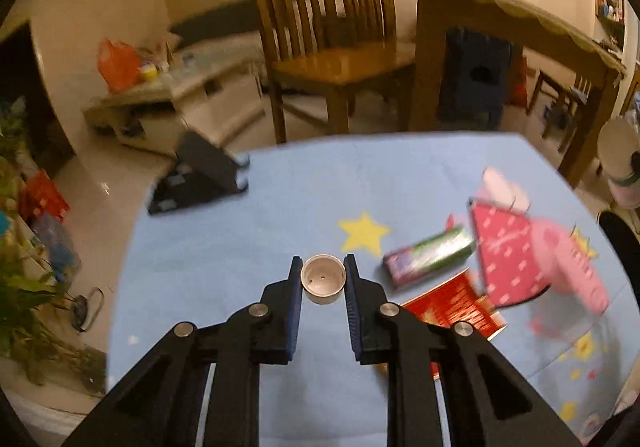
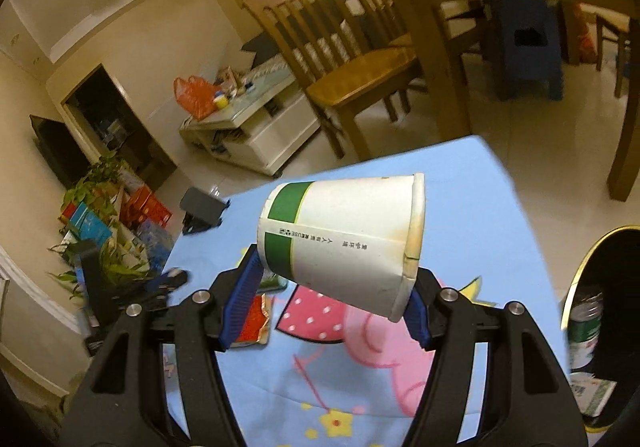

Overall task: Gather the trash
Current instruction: 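Drop the paper cup into the bin from the right tool while the left tool drops the lid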

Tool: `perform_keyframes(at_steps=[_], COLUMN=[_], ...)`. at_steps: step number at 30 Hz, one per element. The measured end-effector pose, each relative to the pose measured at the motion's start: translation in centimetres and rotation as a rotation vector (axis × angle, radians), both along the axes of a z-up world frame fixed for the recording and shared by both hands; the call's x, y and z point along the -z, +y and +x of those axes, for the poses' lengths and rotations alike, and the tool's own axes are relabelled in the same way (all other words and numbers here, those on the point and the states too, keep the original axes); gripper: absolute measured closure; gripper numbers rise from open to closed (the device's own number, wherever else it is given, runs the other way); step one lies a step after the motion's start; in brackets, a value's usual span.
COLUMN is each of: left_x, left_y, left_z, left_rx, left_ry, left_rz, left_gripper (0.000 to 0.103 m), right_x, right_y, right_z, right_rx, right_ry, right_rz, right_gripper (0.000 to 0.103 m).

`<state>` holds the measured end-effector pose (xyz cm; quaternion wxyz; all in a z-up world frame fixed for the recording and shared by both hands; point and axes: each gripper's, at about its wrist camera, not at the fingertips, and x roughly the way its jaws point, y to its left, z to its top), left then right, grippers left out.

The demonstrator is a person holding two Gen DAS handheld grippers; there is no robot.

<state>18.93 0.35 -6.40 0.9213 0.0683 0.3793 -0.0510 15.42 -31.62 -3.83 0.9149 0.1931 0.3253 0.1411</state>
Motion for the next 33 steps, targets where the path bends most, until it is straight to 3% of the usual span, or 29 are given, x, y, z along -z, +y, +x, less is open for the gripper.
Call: perform_keyframes(at_steps=[6, 12, 19, 21, 22, 23, 28, 33], left_x=[-3.8, -4.2, -3.9, -3.6, -3.4, -3.2, -2.1, -1.2], left_y=[-7.5, -15.3, -23.8, -26.1, -26.9, -27.9, -32.7, -37.1], left_z=[-3.5, -5.3, -7.2, -7.4, -7.4, -7.5, -8.2, -8.3], left_rx=[0.105, 0.222, 0.36, 0.393, 0.406, 0.418, 0.495, 0.579], left_ry=[-0.099, -0.112, -0.122, -0.121, -0.12, -0.119, -0.101, -0.074], left_rz=[0.023, 0.046, 0.082, 0.093, 0.096, 0.099, 0.112, 0.099], left_gripper=[0.085, 0.085, 0.084, 0.084, 0.084, 0.084, 0.084, 0.084], right_x=[-0.5, 5.3, 4.9, 5.8, 6.6, 7.2, 8.4, 6.9], right_y=[-5.2, -14.5, -22.5, -24.0, -25.1, -26.0, -30.6, -33.9], right_z=[-2.8, -3.7, -8.0, -8.3, -8.3, -8.5, -11.1, -15.1], right_rx=[0.089, 0.22, 0.383, 0.413, 0.443, 0.463, 0.558, 0.742], right_ry=[-0.029, 0.186, 0.13, 0.164, 0.212, 0.243, 0.244, 0.115], right_rz=[0.0, 0.142, 0.149, 0.165, 0.171, 0.179, 0.314, 0.371], right_gripper=[0.041, 0.041, 0.04, 0.037, 0.017, 0.005, 0.005, 0.005])
